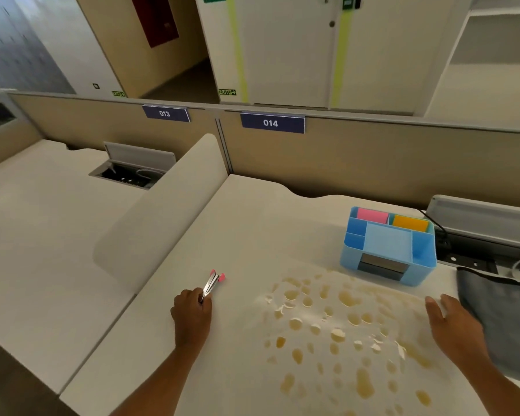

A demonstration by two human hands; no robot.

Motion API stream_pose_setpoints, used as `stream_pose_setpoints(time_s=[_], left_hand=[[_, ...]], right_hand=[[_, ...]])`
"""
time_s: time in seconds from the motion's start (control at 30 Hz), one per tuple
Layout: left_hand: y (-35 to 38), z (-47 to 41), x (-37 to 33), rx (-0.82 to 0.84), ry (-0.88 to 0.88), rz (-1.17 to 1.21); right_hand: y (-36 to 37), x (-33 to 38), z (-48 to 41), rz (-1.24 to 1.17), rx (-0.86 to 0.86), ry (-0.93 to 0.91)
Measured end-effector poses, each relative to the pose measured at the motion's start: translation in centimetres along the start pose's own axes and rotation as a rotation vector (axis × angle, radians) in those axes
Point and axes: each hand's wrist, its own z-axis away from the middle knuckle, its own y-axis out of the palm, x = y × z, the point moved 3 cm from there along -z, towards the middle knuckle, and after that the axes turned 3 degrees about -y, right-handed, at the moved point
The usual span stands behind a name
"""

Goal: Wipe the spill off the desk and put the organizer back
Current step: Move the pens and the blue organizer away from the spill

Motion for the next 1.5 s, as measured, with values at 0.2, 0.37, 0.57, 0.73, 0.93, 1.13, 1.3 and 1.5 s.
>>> stream_pose_setpoints(time_s=[0.2,0.37,0.57,0.73,0.93,1.13,1.3,1.5], left_hand=[[0.3,0.0,0.5,-0.009,0.001,-0.040],[0.4,-0.2,0.7,0.028,-0.010,-0.041],[1.1,1.2,-3.8,-0.078,0.092,-0.034],[3.1,3.2,-14.6,0.074,0.289,0.315],[7.0,4.7,-26.2,0.544,0.141,0.528],[9.7,5.3,-31.7,0.699,0.097,0.683],[10.9,4.9,-32.7,0.679,0.094,0.644],[10.6,4.7,-33.0,0.650,-0.089,0.665]], right_hand=[[0.1,0.1,-0.1,0.005,-0.004,-0.002],[0.2,-0.2,0.0,-0.032,-0.020,-0.018],[-0.7,0.8,0.8,-0.224,-0.090,0.047],[-2.3,3.3,0.6,-0.401,-0.233,0.033],[-3.4,4.7,-1.8,-0.441,-0.141,0.003],[-2.4,4.9,-2.9,-0.578,-0.169,-0.004],[-1.5,5.3,-3.2,-0.759,-0.118,0.042],[-1.7,5.9,-3.2,-0.786,-0.104,0.023]])
